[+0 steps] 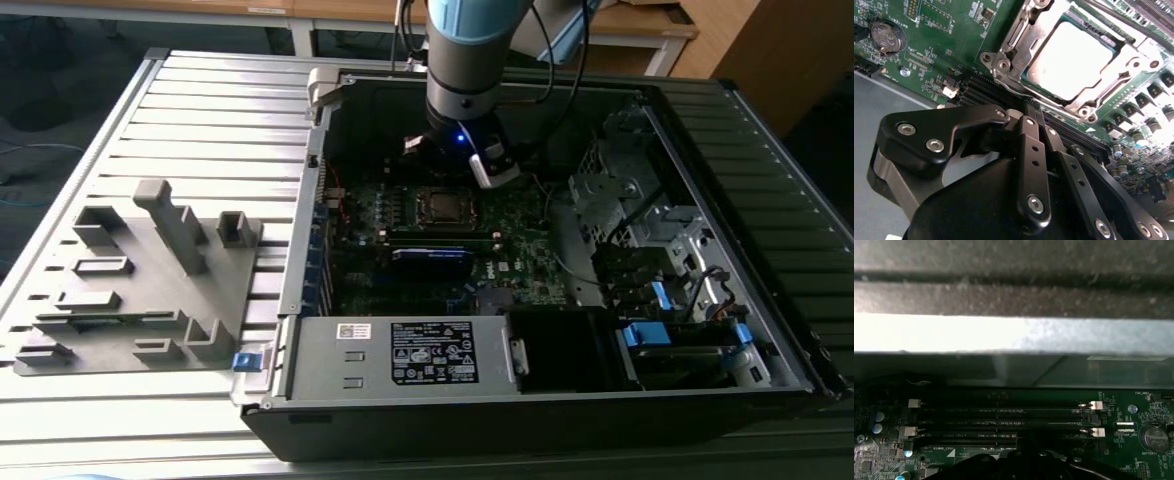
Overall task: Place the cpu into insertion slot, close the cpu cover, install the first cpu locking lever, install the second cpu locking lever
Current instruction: 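Install the first cpu locking lever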
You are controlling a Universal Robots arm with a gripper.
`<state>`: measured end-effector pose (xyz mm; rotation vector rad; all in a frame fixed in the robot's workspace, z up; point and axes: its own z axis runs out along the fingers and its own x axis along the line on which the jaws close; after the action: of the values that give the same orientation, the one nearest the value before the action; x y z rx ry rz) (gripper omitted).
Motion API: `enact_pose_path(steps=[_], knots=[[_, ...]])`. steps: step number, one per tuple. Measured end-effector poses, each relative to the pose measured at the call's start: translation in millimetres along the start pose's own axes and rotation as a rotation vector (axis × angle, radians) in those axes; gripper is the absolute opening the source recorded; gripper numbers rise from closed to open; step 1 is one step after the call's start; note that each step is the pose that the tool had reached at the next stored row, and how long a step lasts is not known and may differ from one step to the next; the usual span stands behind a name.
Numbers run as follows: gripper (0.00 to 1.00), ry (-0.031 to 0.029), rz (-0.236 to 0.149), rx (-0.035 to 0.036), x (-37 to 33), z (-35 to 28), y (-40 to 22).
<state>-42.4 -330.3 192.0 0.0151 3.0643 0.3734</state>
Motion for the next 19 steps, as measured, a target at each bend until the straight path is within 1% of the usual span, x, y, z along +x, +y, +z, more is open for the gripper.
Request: enact_pose_path(steps=[2, 4, 10, 13, 16, 18, 19], knots=[[0.11, -0.0008, 0.000, -0.0032, 0.0, 0.4, -0.1], [0.11, -0.0013, 0.000, -0.0043, 0.0, 0.6, -0.2], [0.11, -0.0032, -0.001, -0.0041, 0.1, 2.3, -1.5], [0.11, -0.0029, -0.001, -0.0018, 0.0, 2.6, -2.0], [0.11, -0.0035, -0.001, -0.0030, 0.4, 2.9, -2.7], [0.11, -0.0038, -0.001, -0.0036, 0.2, 2.0, -2.2], [0.11, -0.0045, -0.001, -0.0046, -0.1, 0.3, -1.4]])
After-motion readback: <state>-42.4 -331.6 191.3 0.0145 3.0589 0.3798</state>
